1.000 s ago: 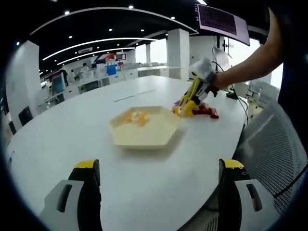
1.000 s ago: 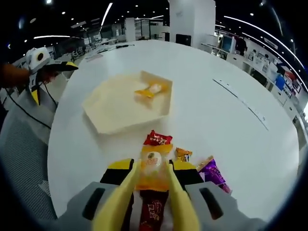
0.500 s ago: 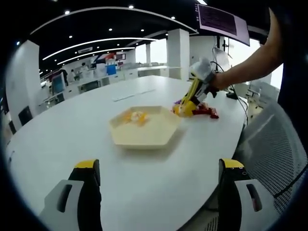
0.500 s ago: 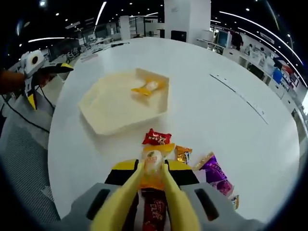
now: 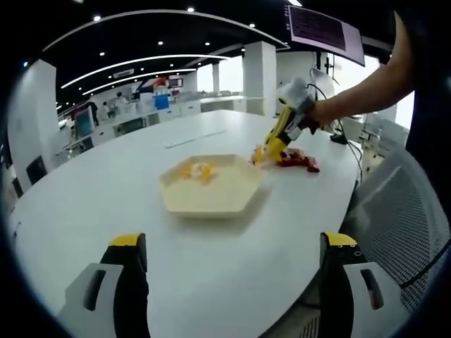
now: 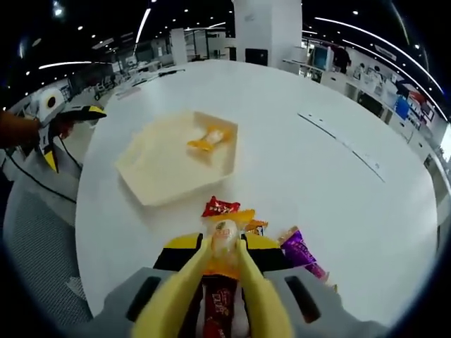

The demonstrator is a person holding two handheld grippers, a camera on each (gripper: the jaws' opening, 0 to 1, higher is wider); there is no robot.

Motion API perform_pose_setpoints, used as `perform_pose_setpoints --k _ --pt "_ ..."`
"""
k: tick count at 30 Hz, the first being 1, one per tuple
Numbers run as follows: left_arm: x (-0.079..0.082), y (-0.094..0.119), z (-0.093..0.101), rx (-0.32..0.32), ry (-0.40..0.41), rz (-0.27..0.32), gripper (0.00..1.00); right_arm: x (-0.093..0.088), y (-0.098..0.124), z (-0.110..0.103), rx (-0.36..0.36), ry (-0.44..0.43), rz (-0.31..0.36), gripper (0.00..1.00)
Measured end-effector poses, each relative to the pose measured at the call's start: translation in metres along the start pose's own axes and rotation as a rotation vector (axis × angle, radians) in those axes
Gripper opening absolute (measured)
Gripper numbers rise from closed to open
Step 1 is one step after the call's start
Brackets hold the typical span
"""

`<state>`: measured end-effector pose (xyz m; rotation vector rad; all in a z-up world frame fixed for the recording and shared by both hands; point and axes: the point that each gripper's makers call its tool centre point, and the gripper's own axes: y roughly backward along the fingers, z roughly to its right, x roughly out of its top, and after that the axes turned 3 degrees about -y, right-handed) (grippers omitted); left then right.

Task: Place the target food into the container with the food tongs after gripping and lifting it, then release it inside without dropping or visibly crushing the food.

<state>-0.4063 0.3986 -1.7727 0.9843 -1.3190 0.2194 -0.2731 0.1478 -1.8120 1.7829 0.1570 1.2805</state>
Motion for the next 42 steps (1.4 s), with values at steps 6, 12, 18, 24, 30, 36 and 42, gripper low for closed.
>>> perform_pose_setpoints --k 6,12,18,24,30,36,42 --pt "0.001 0.0 0.0 0.001 0.0 0.007 0.99 0.008 0.01 0.003 -0.006 0.02 -0.004 0.2" --pt "0.003 0.001 0.001 -0.007 0.014 0.017 0.99 0.022 0.023 0.009 -0.012 0.027 0.002 0.21" --pt "0.005 0.001 0.001 -0.006 0.014 0.024 0.99 0.034 0.032 0.011 -0.021 0.039 0.013 0.2" --pt "0.005 0.001 0.0 0.001 0.012 0.026 0.99 0.046 0.04 0.014 -0.026 0.047 0.018 0.21" --pt "0.005 0.001 0.0 0.0 0.011 0.027 0.99 0.071 0.056 0.021 -0.036 0.074 0.046 0.21" --pt "0.006 0.002 0.0 0.006 0.006 0.027 0.99 0.073 0.058 0.026 -0.046 0.071 0.046 0.21" --pt "0.007 0.003 -0.001 0.011 0.003 0.033 0.99 0.074 0.06 0.025 -0.049 0.077 0.046 0.21"
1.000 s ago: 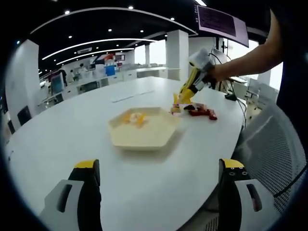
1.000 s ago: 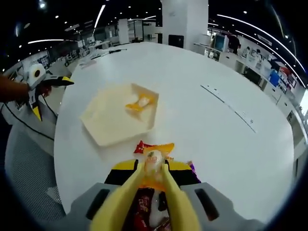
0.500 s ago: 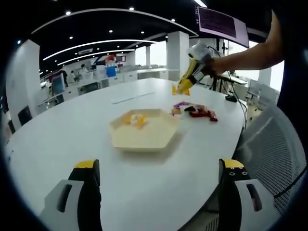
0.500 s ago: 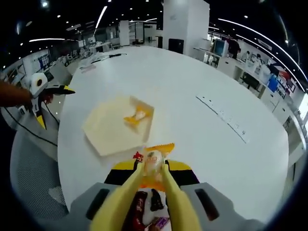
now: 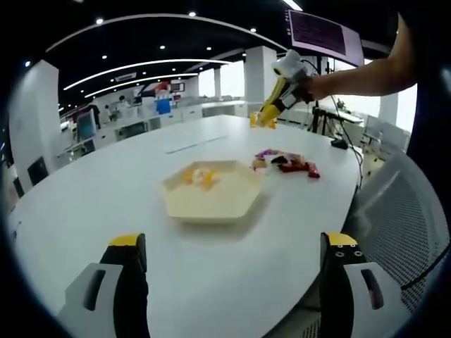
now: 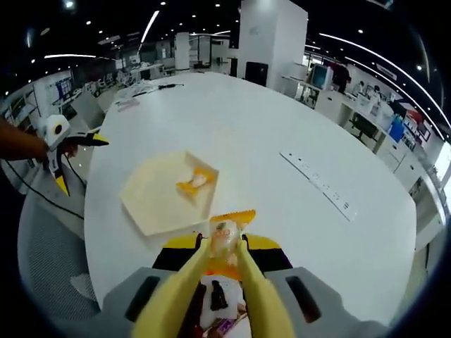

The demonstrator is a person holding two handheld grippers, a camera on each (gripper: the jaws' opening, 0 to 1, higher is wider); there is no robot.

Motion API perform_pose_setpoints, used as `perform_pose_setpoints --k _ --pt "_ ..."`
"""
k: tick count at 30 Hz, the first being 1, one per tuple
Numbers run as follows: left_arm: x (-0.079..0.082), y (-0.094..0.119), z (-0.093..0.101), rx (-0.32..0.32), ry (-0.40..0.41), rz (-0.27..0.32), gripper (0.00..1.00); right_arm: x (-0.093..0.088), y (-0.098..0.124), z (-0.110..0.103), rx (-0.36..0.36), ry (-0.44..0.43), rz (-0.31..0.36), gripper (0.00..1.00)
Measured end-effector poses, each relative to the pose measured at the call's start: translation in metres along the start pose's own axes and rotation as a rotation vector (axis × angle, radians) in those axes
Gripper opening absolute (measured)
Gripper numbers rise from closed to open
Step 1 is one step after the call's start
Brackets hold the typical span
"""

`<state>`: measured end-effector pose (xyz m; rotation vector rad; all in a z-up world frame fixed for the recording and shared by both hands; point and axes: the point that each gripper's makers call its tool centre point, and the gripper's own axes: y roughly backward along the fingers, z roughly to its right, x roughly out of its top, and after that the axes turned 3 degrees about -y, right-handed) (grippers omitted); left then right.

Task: Place the target food into the container with the food tongs after gripping and lifting it, then release it inside without dropping or visibly crushing the food.

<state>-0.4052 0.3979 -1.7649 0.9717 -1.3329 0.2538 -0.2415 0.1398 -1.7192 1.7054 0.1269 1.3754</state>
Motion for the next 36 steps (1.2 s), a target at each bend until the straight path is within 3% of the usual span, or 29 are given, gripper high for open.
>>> perform_pose_setpoints --k 14,36 --pt "0.001 0.001 -0.001 0.005 -0.003 0.005 0.99 0.006 -0.001 -0.005 0.002 0.004 0.004 0.21" --pt "0.003 0.002 -0.003 0.015 -0.001 0.017 0.98 0.04 -0.026 -0.037 0.059 0.041 0.027 0.21"
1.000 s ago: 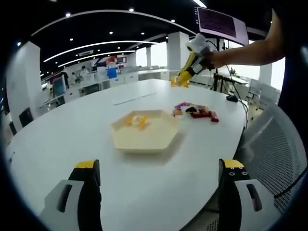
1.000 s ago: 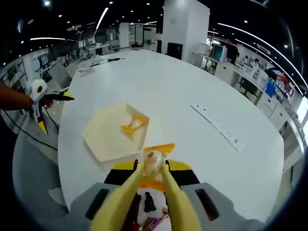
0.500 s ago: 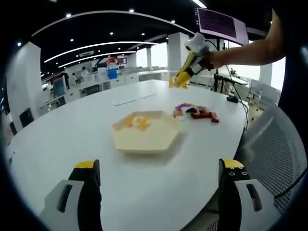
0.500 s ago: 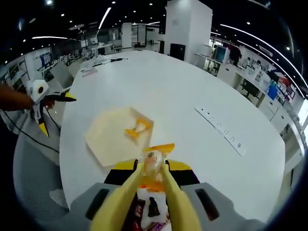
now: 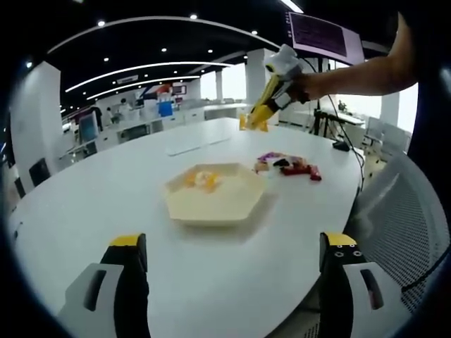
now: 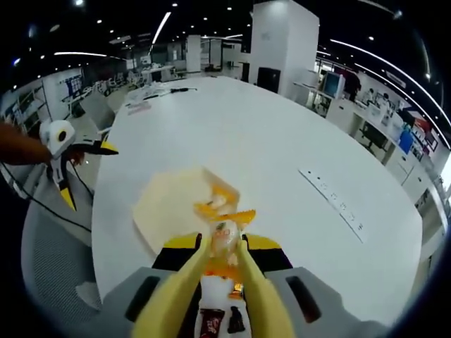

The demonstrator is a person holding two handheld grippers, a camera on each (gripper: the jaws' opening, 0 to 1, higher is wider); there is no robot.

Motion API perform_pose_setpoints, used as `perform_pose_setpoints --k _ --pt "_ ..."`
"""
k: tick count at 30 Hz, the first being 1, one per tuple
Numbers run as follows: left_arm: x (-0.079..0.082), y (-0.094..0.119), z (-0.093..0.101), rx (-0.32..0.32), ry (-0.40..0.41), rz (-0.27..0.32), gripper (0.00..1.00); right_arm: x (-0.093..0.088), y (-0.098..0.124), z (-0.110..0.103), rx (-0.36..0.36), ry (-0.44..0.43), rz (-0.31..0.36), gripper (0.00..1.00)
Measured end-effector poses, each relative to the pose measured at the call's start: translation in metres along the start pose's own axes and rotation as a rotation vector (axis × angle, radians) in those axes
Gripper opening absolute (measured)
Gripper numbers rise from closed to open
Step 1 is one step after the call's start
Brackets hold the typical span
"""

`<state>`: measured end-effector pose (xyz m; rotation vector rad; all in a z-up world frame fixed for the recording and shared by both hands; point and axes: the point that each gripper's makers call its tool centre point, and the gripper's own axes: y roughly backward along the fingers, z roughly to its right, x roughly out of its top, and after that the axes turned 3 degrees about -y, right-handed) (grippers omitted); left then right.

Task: Place the target food into the container with the food tongs after gripping and lifting it, then release it inside without dropping or visibly crushing the food.

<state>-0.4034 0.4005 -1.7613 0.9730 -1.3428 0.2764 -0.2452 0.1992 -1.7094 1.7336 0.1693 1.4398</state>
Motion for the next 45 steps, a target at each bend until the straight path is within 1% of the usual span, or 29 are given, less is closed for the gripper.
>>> perform_pose_setpoints --k 8,11,18,24,35,41,44,45 --pt "0.0 0.0 0.0 -0.001 -0.006 -0.002 0.98 0.018 -0.012 -0.016 0.029 0.025 0.011 0.22" --pt "0.0 0.0 0.001 -0.001 -0.008 -0.003 0.98 0.028 -0.017 -0.024 0.042 0.035 0.021 0.22" --pt "0.0 0.0 0.0 0.001 -0.008 -0.002 0.98 0.046 -0.028 -0.04 0.071 0.066 0.027 0.22" --pt "-0.001 0.0 0.0 0.0 -0.012 -0.005 0.98 0.06 -0.034 -0.051 0.089 0.078 0.045 0.22" --pt "0.0 0.001 -0.001 0.005 -0.012 -0.001 0.97 0.07 -0.042 -0.066 0.11 0.108 0.048 0.21" --pt "0.0 0.001 -0.001 0.008 -0.012 -0.001 0.97 0.072 -0.044 -0.067 0.114 0.11 0.053 0.22" --pt "-0.001 0.0 -0.001 0.009 -0.012 -0.002 0.97 0.076 -0.043 -0.066 0.106 0.124 0.074 0.23" --pt "-0.001 0.0 -0.001 0.008 -0.011 -0.003 0.97 0.076 -0.043 -0.065 0.106 0.121 0.072 0.23"
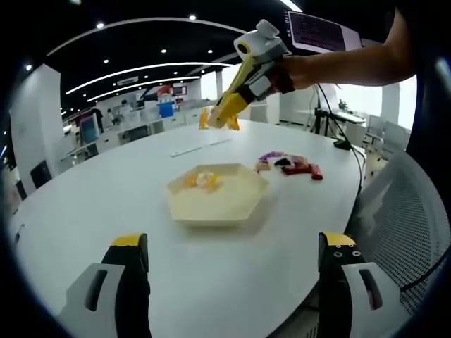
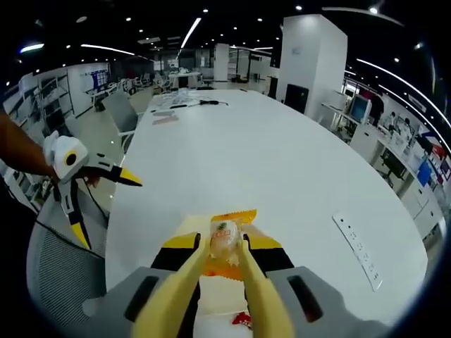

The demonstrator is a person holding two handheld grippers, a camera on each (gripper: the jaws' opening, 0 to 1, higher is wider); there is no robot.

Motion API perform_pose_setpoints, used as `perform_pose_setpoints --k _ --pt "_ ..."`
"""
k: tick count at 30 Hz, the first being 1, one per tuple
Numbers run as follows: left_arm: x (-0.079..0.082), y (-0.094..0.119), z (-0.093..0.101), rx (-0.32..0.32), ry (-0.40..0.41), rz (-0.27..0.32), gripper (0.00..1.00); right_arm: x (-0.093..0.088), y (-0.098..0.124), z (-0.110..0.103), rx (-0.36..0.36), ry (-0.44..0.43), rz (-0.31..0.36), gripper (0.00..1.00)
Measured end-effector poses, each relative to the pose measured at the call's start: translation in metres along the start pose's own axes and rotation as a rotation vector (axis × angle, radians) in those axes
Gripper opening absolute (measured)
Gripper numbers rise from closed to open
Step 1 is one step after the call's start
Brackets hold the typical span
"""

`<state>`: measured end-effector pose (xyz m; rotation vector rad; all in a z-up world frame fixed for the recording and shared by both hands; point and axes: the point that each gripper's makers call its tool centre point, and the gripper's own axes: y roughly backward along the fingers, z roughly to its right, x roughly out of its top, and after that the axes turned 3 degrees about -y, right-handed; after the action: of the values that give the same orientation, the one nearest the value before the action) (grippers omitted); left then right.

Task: Place the target food into the container with the food tongs after gripping and lifting it, then release it inside without dropping or visibly crushing the food.

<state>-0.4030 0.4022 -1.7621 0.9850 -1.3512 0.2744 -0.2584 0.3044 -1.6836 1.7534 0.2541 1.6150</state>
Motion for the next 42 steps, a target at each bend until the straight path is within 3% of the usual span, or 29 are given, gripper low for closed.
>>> perform_pose_setpoints --k 42 --pt "0.002 0.001 -0.001 0.006 -0.001 0.006 0.96 0.0 0.017 0.009 -0.026 0.013 0.027 0.27"
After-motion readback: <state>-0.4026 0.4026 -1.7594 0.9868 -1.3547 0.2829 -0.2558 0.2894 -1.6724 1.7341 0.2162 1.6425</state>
